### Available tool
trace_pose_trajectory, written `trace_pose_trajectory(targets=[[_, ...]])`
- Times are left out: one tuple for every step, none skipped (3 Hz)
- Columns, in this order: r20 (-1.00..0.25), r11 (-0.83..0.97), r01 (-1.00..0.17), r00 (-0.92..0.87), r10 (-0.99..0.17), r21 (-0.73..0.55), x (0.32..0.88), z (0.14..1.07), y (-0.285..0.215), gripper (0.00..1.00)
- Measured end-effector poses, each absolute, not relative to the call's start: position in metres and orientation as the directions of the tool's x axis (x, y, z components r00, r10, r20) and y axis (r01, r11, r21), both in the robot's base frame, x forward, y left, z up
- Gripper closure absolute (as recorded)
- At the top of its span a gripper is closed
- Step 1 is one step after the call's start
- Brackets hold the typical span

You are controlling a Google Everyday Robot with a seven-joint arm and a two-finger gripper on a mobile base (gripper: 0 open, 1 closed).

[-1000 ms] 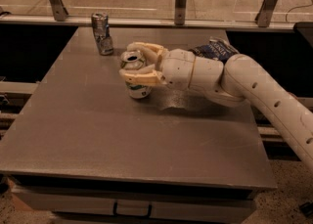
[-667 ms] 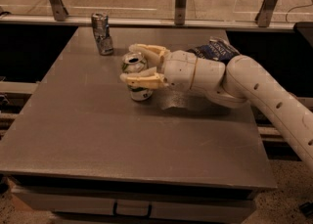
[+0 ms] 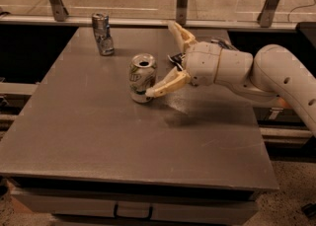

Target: Place 7up can upright

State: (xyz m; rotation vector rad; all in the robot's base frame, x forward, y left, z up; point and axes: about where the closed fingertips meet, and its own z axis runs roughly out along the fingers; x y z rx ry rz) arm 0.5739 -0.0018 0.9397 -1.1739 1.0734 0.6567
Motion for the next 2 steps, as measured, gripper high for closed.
trace_pose_trajectory(targets=[[-0.872, 0.322, -0.814, 0.417, -0.256, -0.484, 0.581, 0.985, -0.06, 0.0], [-0.799, 0.366, -0.722, 0.444, -0.405, -0.587, 0.586, 1.061, -0.124, 0.0]])
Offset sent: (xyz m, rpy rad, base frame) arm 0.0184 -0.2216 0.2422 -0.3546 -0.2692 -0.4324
